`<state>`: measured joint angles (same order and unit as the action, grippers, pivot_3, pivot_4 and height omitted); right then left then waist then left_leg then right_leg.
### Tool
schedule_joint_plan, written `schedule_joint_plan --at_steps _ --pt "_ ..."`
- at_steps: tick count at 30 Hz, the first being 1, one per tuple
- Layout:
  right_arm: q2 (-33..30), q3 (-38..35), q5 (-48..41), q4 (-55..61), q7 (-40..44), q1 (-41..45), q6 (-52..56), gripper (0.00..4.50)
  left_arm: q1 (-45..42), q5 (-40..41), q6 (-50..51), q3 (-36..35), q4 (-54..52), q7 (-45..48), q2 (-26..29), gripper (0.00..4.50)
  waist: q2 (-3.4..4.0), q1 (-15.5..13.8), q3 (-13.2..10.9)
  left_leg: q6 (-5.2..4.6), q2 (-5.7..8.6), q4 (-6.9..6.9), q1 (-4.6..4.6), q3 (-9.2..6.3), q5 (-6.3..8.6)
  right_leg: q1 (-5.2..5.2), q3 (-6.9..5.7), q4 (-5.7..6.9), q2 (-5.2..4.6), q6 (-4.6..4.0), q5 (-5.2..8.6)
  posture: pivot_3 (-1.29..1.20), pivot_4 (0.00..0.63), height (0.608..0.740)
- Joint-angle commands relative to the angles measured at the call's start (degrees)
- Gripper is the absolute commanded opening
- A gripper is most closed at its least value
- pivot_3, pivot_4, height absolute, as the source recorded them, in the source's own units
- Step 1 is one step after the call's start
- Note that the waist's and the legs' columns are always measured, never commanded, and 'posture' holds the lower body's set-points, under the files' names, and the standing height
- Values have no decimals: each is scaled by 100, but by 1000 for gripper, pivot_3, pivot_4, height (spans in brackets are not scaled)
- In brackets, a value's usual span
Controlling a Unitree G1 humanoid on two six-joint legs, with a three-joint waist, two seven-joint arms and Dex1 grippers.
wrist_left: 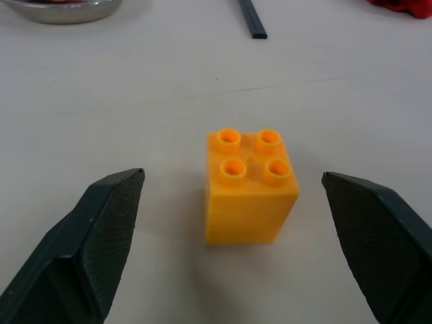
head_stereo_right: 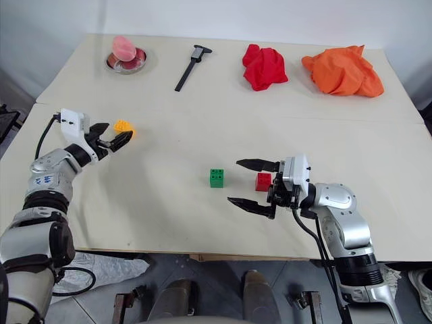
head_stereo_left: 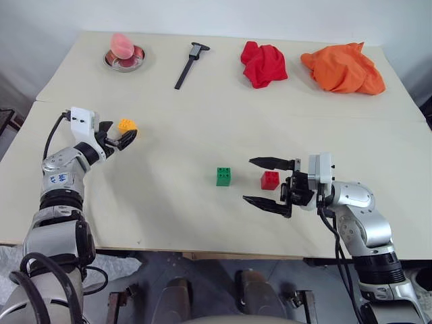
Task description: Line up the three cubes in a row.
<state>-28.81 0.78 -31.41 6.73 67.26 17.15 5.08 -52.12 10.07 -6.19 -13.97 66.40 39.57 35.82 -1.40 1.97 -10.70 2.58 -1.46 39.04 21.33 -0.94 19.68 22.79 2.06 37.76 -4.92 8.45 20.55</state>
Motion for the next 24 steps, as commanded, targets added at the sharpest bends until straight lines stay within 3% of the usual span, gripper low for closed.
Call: schedule_joint_plan --at_steps 1,3,6,11,14,17,24 --pt "-77 -143 -77 272 -34 -39 -4 4500 -192 -55 -195 -2 116 -20 -55 4482 0 -29 0 0 0 0 0 0 0 0 0 0 0 0 0 0 150 740" --pt "-79 -143 -79 291 -48 -54 2 4500 -224 -84 -228 -1 180 -48 -102 4482 0 -39 0 0 3 0 0 0 0 0 -1 0 -4 0 0 0 150 740" --pt "-80 -143 -82 306 -64 -65 8 4500 -246 -86 -310 -24 211 -74 -147 3954 0 -39 0 0 3 0 1 -1 0 0 -2 0 -4 0 0 0 150 740" --pt "-95 -145 -80 295 -65 -93 8 4500 -211 -37 -520 -44 177 214 -162 2400 0 -33 0 0 3 0 1 0 0 0 -3 0 -4 0 0 0 150 740" --pt "-138 -162 -95 317 -54 -151 28 4500 -118 163 -578 -55 -2 1243 -149 1557 0 -37 0 0 3 0 1 3 0 0 -5 0 -3 0 0 0 150 740" --pt "-276 -270 -163 402 -42 -265 106 4500 78 428 -385 121 -566 3006 -38 1514 0 -35 0 0 6 0 3 20 0 -1 -12 0 -3 -1 0 0 150 740" --pt "-630 -563 -206 465 64 -600 128 4500 690 450 127 882 -2061 5024 257 1514 1 -29 0 0 -2 1 6 31 0 -3 -15 -3 3 -2 -1 0 150 740"
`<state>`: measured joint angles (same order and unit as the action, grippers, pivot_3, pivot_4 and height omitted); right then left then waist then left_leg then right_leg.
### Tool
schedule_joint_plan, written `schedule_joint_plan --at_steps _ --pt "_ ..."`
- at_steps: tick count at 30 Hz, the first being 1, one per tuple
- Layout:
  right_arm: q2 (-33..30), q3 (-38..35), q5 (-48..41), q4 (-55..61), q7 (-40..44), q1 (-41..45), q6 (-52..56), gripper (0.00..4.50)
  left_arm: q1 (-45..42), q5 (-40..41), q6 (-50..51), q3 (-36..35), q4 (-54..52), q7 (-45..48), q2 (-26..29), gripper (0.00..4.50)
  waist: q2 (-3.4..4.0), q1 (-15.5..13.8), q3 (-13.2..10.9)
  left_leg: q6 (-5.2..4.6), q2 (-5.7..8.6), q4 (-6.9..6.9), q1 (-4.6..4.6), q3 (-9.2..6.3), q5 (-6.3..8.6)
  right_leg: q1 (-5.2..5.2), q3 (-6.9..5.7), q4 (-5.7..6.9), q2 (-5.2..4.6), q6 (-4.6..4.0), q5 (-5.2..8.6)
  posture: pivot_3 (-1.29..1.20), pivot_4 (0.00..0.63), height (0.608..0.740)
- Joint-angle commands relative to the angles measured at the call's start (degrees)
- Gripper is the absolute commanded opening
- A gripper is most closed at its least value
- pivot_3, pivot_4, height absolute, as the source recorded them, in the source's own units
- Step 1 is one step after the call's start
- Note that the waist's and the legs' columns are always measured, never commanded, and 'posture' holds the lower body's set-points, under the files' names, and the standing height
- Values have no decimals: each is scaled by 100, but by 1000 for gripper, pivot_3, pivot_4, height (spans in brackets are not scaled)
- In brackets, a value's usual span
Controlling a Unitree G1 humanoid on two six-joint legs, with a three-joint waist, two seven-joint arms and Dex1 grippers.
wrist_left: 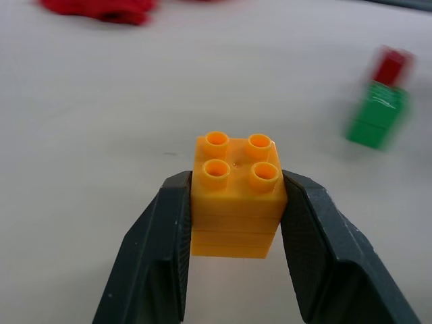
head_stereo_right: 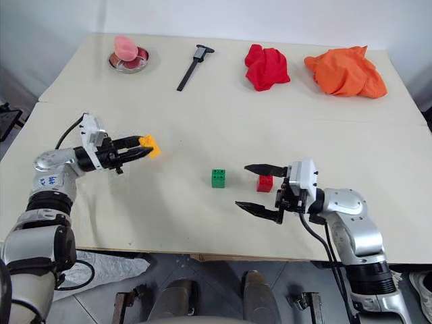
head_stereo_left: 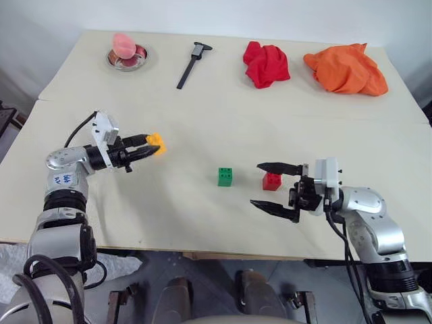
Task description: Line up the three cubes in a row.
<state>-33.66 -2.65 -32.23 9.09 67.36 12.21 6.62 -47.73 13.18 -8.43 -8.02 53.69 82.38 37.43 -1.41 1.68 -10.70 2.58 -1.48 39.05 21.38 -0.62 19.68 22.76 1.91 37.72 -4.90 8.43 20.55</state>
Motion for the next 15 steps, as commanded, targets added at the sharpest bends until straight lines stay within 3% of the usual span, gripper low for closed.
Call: schedule_joint_plan --at_steps 1,6,10,15 --pt "-169 -260 -118 231 53 -154 -35 4500 406 163 382 424 -1053 896 98 1514 2 -4 -1 0 0 0 -1 0 0 -3 1 1 0 0 0 0 150 740" --pt "-159 -388 -154 254 -18 -277 -40 4500 584 108 7 738 -1106 868 -14 1514 2 -16 -1 -6 -5 7 -8 -35 3 -10 7 0 -1 0 0 0 150 740" --pt "-206 -410 -151 308 41 -407 -57 4500 130 -159 -1067 828 -74 584 -341 1514 2 -39 -1 -7 -1 13 -11 -25 3 -11 5 -7 1 -1 -1 0 150 740" --pt "-351 -455 -102 239 189 -544 -89 4500 -393 -324 -1549 916 721 663 -624 1514 2 -101 -1 -8 7 17 -12 1 2 -17 2 -6 0 -1 -1 0 150 740"
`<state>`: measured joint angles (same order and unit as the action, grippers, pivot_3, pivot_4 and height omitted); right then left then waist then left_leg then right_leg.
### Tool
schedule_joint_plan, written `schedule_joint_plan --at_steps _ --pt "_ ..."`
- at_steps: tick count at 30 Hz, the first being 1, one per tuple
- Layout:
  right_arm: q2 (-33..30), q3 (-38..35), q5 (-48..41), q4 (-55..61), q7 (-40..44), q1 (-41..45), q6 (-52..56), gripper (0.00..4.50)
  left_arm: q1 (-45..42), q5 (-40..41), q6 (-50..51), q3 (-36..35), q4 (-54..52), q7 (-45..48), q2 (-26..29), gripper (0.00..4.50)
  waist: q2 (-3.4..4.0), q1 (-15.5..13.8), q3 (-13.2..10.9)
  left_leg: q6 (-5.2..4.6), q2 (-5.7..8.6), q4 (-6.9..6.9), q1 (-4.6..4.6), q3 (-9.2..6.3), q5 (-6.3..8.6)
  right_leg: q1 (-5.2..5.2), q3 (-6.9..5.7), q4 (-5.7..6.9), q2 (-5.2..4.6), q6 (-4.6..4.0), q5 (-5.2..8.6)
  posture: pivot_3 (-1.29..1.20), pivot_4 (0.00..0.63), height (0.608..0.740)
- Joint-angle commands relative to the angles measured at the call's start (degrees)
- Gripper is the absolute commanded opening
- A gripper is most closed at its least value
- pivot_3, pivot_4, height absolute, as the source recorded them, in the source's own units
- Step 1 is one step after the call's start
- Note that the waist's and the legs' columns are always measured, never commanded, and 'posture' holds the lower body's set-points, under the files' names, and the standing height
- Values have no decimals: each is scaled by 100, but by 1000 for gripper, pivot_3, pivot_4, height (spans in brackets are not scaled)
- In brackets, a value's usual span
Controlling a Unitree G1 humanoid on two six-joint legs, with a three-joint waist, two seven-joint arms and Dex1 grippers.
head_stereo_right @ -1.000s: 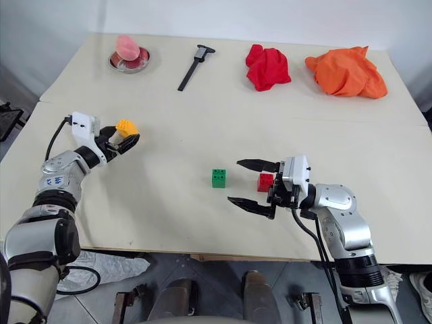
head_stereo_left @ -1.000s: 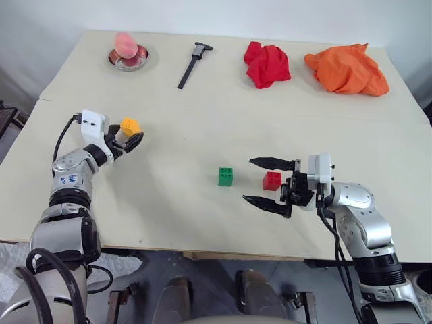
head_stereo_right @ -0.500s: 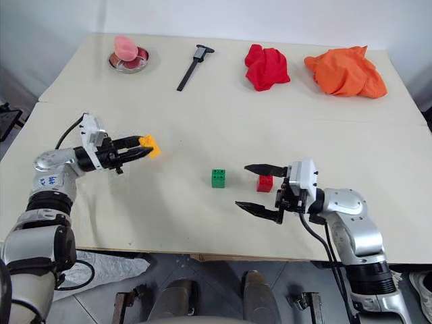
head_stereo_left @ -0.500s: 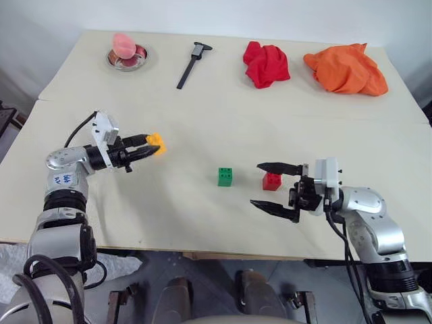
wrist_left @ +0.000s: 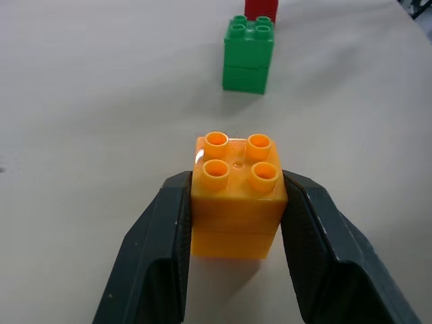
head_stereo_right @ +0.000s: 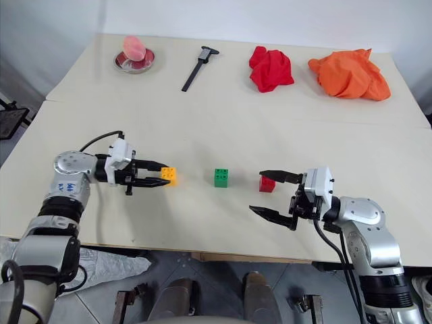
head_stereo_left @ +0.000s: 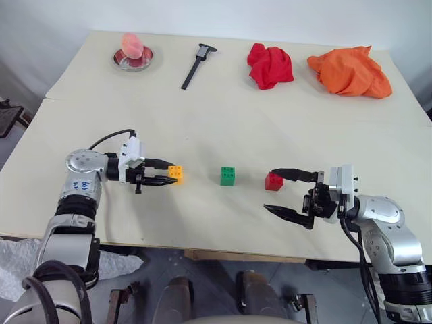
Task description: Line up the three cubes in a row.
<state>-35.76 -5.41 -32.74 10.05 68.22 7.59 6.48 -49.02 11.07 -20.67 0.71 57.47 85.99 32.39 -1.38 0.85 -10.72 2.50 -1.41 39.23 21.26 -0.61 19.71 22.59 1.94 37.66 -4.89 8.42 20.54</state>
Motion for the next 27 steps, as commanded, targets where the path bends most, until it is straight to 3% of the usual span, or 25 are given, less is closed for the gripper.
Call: schedule_joint_plan --at_steps 1,9,16,19,24,27 --pt "-168 -191 -44 133 119 -105 -86 4500 -339 -136 -377 49 441 323 -156 1514 0 -38 0 0 -1 0 0 1 0 0 0 0 0 0 0 0 150 740" --pt "-245 -329 -67 245 46 -361 -59 4500 -791 -249 84 108 964 649 -144 1514 0 -73 0 -1 -2 0 1 2 0 0 -2 -1 2 0 0 0 150 740" --pt "-224 -339 -72 323 -21 -481 -74 4500 -682 41 164 152 629 651 63 3673 0 -45 0 0 -10 0 1 1 0 1 -1 2 9 0 0 0 150 740" --pt "-233 -364 -67 229 16 -460 -129 4500 -206 600 495 206 -178 651 417 4468 0 -21 0 0 -20 -2 1 -11 0 1 0 4 14 -2 -1 0 150 740" --pt "-220 -528 -35 -157 150 -367 -423 4500 1183 1452 1340 -597 -2008 225 1012 4468 3 101 -1 0 -30 -8 -3 -37 1 2 8 9 10 -8 -5 0 150 740" --pt "47 -831 -542 -381 219 -158 -490 4500 2087 1711 1700 -1167 -2940 -475 1182 4468 4 97 -2 -1 -40 -11 -6 -37 1 1 10 7 6 -9 -5 0 150 740"
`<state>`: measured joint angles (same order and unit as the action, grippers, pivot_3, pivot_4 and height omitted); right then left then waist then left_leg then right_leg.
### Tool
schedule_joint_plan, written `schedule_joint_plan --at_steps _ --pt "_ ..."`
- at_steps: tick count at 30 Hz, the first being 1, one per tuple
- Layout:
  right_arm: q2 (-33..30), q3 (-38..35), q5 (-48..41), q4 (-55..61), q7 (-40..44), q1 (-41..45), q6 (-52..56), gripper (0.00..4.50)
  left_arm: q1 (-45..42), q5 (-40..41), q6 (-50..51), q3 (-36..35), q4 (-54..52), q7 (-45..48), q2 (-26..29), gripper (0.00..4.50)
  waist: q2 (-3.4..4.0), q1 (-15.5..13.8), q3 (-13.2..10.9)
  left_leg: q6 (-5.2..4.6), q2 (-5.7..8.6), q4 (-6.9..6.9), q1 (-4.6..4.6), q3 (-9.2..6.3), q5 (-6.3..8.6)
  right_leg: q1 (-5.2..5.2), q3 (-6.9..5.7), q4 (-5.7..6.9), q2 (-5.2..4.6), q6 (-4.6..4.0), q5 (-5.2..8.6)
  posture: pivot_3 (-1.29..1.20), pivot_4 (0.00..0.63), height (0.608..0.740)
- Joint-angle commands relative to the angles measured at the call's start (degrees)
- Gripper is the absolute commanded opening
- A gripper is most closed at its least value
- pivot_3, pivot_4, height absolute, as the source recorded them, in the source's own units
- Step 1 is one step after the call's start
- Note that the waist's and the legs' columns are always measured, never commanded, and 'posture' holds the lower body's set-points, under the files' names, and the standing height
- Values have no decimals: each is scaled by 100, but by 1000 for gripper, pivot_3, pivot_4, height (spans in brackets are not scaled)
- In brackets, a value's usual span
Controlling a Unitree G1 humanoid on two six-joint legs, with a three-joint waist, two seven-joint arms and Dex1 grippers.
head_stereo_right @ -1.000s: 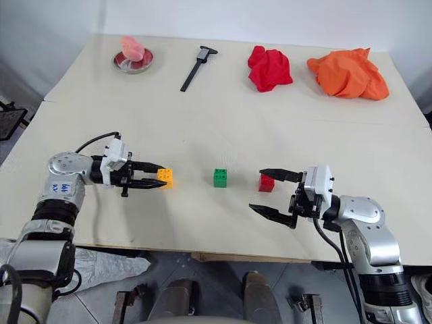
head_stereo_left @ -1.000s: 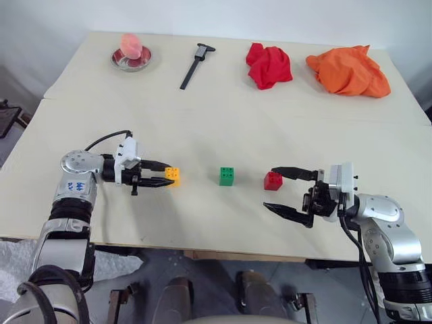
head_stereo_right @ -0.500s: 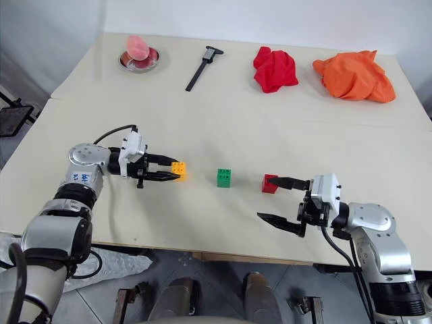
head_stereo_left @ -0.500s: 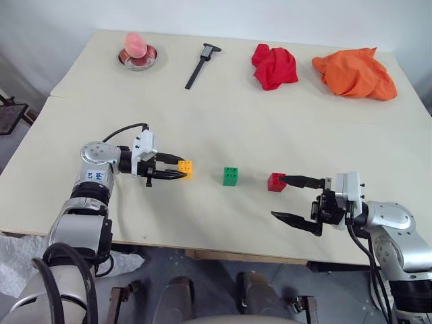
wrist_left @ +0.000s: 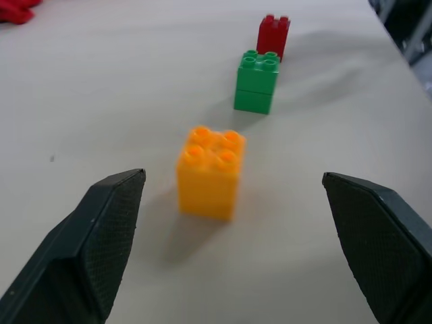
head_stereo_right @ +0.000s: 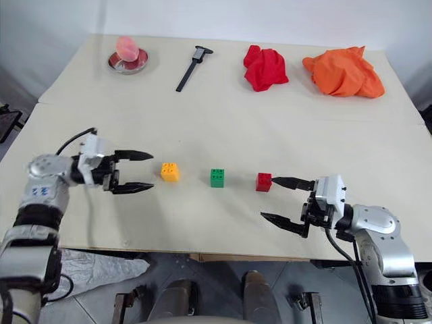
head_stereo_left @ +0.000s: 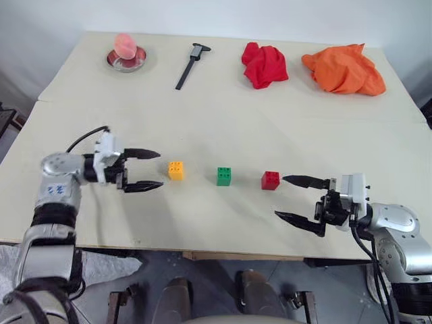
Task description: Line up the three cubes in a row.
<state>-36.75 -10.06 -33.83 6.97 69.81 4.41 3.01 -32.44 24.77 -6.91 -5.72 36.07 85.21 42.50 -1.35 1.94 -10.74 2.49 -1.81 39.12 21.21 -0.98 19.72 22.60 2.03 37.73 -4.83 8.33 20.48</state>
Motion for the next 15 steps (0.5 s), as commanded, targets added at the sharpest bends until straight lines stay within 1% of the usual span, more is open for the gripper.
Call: schedule_joint_plan --at_steps 1,3,5,8,15 --pt "177 -405 -479 -123 39 207 -112 4500 593 374 448 -633 -990 -562 187 4468 3 -21 -2 0 -4 0 -2 -2 0 -1 -1 -5 -4 0 0 0 150 740" --pt "14 -257 -266 -448 452 394 -269 4500 1092 550 373 -1032 -1342 -723 150 4468 4 -32 -2 -1 0 1 -4 -3 -1 -1 -1 -8 -13 0 0 0 150 740" --pt "-79 -135 -109 -736 750 592 -408 4500 1416 521 408 -1141 -1630 -822 186 4468 4 -42 -3 -13 5 2 -8 0 1 -4 -2 -7 -22 0 0 0 150 740" --pt "-96 -73 7 -1097 1004 861 -586 4500 1520 389 386 -1076 -1771 -860 196 4468 6 -73 -3 -34 16 2 -9 -3 6 -7 -8 -5 -33 0 0 0 150 740" --pt "-113 -18 195 -1538 1299 1142 -912 4500 1360 315 377 -975 -1597 -840 152 4468 7 -36 -4 -15 19 1 -6 0 -3 -4 -10 -7 -29 0 0 0 150 740"
